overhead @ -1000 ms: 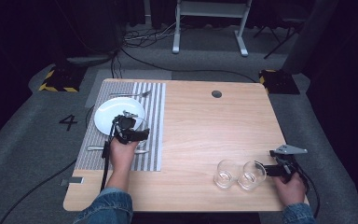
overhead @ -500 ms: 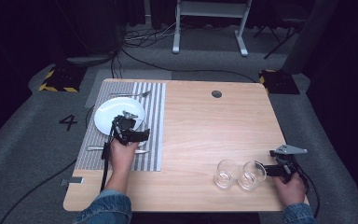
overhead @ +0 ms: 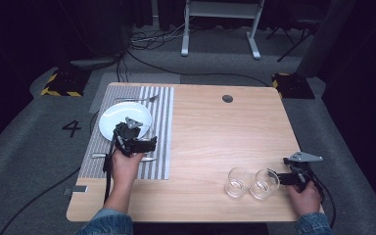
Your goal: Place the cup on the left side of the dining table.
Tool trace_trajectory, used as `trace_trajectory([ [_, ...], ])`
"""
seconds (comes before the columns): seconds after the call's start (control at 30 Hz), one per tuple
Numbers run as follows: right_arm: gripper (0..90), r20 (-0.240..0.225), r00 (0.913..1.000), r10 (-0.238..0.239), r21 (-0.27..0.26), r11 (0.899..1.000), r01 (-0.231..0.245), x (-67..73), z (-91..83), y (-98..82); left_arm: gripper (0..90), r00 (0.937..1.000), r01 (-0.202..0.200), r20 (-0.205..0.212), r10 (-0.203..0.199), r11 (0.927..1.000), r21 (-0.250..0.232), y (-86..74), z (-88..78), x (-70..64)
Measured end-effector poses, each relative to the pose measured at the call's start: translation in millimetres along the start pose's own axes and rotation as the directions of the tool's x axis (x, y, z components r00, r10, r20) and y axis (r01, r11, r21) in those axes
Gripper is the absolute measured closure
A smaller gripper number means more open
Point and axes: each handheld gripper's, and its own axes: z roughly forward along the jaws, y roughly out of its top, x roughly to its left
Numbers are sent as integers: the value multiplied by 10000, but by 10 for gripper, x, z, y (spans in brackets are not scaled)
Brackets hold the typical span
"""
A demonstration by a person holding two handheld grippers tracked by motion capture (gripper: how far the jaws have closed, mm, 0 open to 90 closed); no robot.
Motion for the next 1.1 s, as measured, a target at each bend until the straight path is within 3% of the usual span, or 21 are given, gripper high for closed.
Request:
trace_trajectory([
  [0.43, 105, 14, 10000, 14, -1, 10000, -14, 3, 0, 0, 79, 9987, -426, 274, 438, 9983, -401, -55, -397, -183],
  [0.57, 104, 28, 10000, 16, 2, 10000, -16, 5, 0, 1, 79, 9967, -465, 636, 505, 9969, -627, -123, -590, -218],
  [0.7, 104, 27, 10000, 24, 6, 10000, -24, 6, 0, 1, 79, 9962, -402, 745, 446, 9974, -593, -169, -656, -229],
  [0.77, 104, 27, 10000, 20, 4, 10000, -20, 5, 0, 1, 77, 9907, -138, 1344, 224, 9978, -648, -205, -714, -210],
  [0.9, 104, 26, 10000, 13, 1, 10000, -13, 5, 1, 1, 70, 9883, -128, 1510, 235, 9974, -713, -267, -780, -202],
  [1.03, 104, 23, 10000, 15, 1, 10000, -15, 5, 1, 1, 112, 9899, -423, 1311, 533, 9955, -852, -367, -855, -205],
  [1.1, 104, 23, 10000, 16, 2, 10000, -16, 5, 1, 1, 148, 9875, -743, 1345, 818, 9954, -602, -446, -882, -219],
])
